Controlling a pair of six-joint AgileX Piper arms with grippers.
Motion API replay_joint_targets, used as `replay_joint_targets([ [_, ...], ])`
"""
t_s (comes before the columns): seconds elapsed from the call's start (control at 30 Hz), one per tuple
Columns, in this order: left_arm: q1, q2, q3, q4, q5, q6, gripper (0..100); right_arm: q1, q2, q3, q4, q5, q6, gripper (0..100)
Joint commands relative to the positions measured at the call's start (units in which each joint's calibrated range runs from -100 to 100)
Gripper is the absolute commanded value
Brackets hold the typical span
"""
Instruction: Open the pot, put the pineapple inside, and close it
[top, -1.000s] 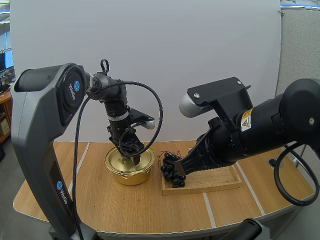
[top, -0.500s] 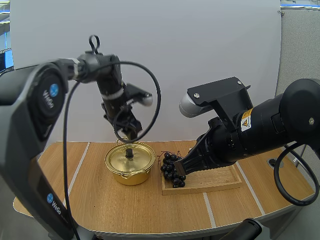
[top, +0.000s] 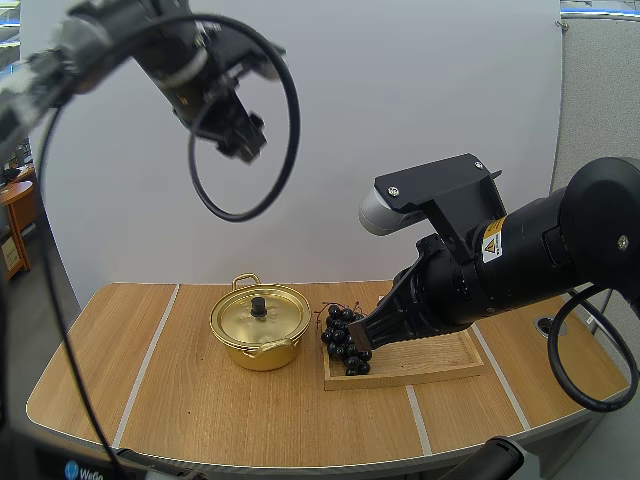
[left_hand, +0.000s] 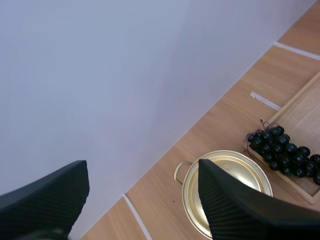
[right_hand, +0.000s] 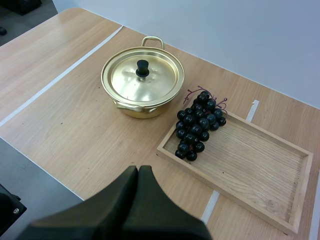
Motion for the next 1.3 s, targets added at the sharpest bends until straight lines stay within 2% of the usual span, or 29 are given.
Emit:
replay_joint_targets([
  [0.0, -0.15, -5.61, -0.90, 1.17, 0.82, -0.58, 100, -0.31, -0.62, 0.10, -0.22, 0.00, -0.52, 0],
  [0.27, -0.15, -18.31, -0.90, 1.17, 0.82, -3.69, 100, -0.31, -0.62, 0.10, -0.22, 0.00, -0.52, 0],
  [0.3, -0.15, -19.81, -0.90, 1.17, 0.82, -4.55, 96, -0.31, -0.62, 0.10, -0.22, 0.00, -0.52, 0],
  [0.37, -0.15, -22.39, -0.90, 1.17, 0.82, -5.94, 80, -0.31, -0.62, 0.10, -0.22, 0.00, -0.52, 0],
  [0.43, -0.15, -25.07, -0.90, 1.17, 0.82, -6.91, 58, -0.31, -0.62, 0.10, -0.22, 0.00, -0.52, 0],
  [0.57, -0.15, -29.85, -0.90, 1.17, 0.82, -7.58, 9, -0.31, -0.62, 0.10, -0.22, 0.00, -0.52, 0],
  [0.63, -0.15, -31.65, -0.90, 1.17, 0.82, -7.66, 0, -0.31, -0.62, 0.10, -0.22, 0.00, -0.52, 0],
  [0.8, -0.06, -38.03, -0.25, 1.17, 0.82, -9.76, 0, -0.64, -0.66, 0.10, -0.22, 0.00, -0.52, 0],
  [1.07, 2.45, -48.87, 13.70, -0.12, 0.82, -11.13, 0, -3.25, -3.00, 0.10, 3.20, 0.00, -0.52, 0],
  [1.27, 4.64, -55.66, 22.82, -0.25, 0.82, -15.23, 0, -5.67, -7.82, 0.10, 4.54, 0.00, -0.52, 0],
])
